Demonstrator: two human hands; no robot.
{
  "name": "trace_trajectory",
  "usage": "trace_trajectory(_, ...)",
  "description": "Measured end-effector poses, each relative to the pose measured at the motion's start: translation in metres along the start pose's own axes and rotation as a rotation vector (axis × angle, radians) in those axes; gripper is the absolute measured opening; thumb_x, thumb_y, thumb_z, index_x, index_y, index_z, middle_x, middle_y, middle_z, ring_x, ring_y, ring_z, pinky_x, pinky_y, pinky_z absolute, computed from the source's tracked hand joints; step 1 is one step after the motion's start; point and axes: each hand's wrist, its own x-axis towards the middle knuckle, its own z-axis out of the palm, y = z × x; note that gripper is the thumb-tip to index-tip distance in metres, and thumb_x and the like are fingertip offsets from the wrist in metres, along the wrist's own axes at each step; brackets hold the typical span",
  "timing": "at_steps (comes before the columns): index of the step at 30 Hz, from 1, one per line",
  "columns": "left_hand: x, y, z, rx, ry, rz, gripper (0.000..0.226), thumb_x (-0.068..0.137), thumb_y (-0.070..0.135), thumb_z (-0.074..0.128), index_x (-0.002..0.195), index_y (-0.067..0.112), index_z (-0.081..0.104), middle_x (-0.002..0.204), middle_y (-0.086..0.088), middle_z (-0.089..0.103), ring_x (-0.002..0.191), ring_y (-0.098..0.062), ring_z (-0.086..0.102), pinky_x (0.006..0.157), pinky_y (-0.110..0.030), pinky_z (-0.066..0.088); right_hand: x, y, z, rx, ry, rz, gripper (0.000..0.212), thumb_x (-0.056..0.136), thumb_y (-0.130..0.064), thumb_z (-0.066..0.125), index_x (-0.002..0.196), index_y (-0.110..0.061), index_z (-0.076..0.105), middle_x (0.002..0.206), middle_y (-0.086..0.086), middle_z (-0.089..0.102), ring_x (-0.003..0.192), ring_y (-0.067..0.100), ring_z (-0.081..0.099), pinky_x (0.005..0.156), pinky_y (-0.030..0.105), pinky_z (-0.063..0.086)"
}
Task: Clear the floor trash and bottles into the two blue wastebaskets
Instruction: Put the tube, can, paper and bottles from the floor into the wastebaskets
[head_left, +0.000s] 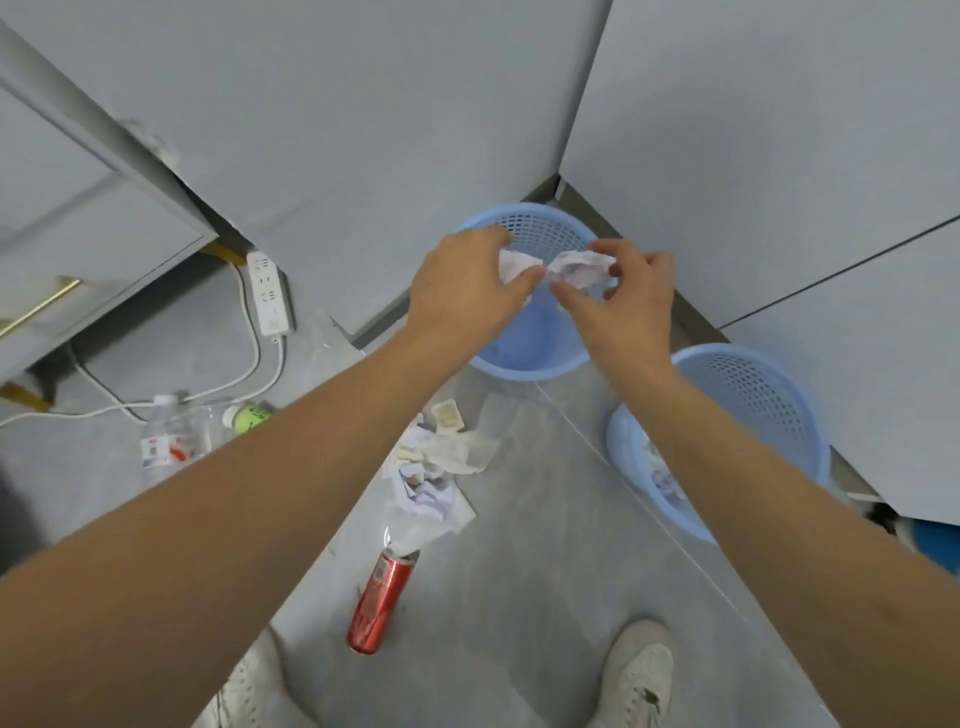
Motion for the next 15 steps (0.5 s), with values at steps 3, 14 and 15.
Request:
trace_trajectory(3,-0.023,-0.010,-0.003,0.051,0.029,0.044,0.039,0.096,0.047,0.057,0.125,0.023,0.069,0.120,0.000,0.073,0.104,-0.026,0.070,0.087,-0.041,0.057,-0.016,0.007,-0.003,-0.006,-0.015,-0.008,0.039,0.090,-0.033,0.073,0.127,-0.026,0.063,0.116,0.000,0.046,0.097,0.010,0.056,0.082,0.010,0.046)
trace_trajectory(14,-0.224,-0.152,0.027,0.073,-0.196,-0.388,0.027,0.097,0.046,0.056,0.114,0.027,0.064,0.105,0.006,0.067,0.092,-0.018,0.065,0.075,-0.033,0.050,-0.225,0.097,0.048,-0.220,-0.517,0.217,0.022,0.082,-0.015,0.073,0.101,-0.024,0.066,0.092,0.000,0.059,0.075,0.016,0.063,0.075,0.034,0.054)
trace_trajectory(15,-0.243,-0.164,0.036,0.089,-0.241,-0.429,0.030,0.096,0.048,0.057,0.117,0.027,0.063,0.107,0.005,0.066,0.096,-0.019,0.065,0.077,-0.034,0.051,-0.245,0.104,0.058,-0.247,-0.591,0.250,0.023,0.082,-0.018,0.073,0.102,-0.025,0.065,0.093,-0.001,0.058,0.075,0.016,0.063,0.074,0.033,0.054)
